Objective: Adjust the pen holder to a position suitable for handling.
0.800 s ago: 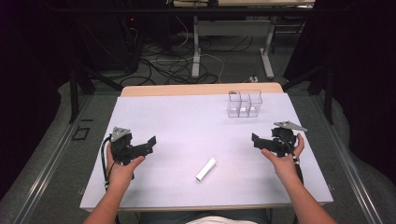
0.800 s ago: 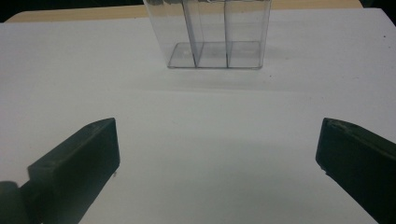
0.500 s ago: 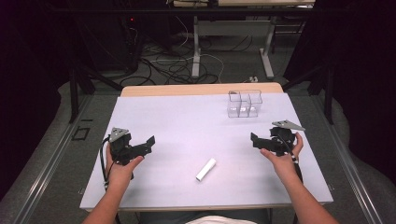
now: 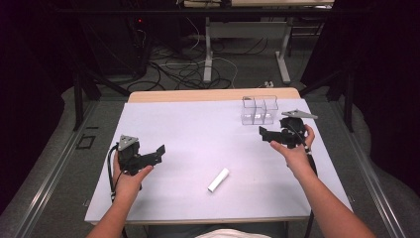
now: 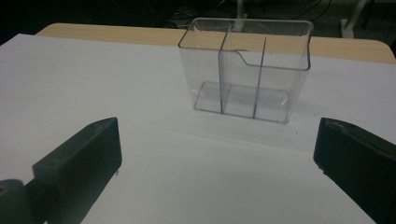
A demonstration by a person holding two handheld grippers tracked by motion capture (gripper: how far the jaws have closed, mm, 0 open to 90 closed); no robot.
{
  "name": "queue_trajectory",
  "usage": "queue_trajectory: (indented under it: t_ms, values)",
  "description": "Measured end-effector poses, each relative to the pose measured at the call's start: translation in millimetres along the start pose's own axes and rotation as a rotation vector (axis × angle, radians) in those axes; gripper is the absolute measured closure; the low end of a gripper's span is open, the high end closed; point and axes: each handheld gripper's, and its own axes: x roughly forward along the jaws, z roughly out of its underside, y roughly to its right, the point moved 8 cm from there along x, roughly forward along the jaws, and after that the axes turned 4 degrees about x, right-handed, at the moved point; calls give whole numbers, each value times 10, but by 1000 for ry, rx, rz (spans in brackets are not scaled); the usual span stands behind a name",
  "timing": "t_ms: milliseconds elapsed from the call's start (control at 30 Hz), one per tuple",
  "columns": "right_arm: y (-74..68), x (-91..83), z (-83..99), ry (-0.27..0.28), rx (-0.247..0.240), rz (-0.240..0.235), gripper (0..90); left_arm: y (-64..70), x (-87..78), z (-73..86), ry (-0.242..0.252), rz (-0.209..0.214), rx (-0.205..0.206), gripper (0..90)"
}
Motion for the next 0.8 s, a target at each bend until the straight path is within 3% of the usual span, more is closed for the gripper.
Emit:
queue_trajectory:
  t_ms: [200,367,400,500,667,800]
  values:
    - [10,138,-235,-33,-31,23,64,-16,-12,-8,0,-12,0,3]
    - [66,257,-346,-61,-23,53,101,-30,-12,-13,9,-18,-4,3]
    - [114,304,-422,-60,-31,73,142,-35,-15,-10,4,-16,-3,3]
    - [199,378,-525,-67,-21,104,146,-43,-7,-3,5,-18,-6,3]
    - [293,482,-614,-85,14,123,165,-53,-2,-1,6,-19,-10,3]
    - [374,586,-686,-104,2,151,252,-74,0,2,6,-23,-15,3]
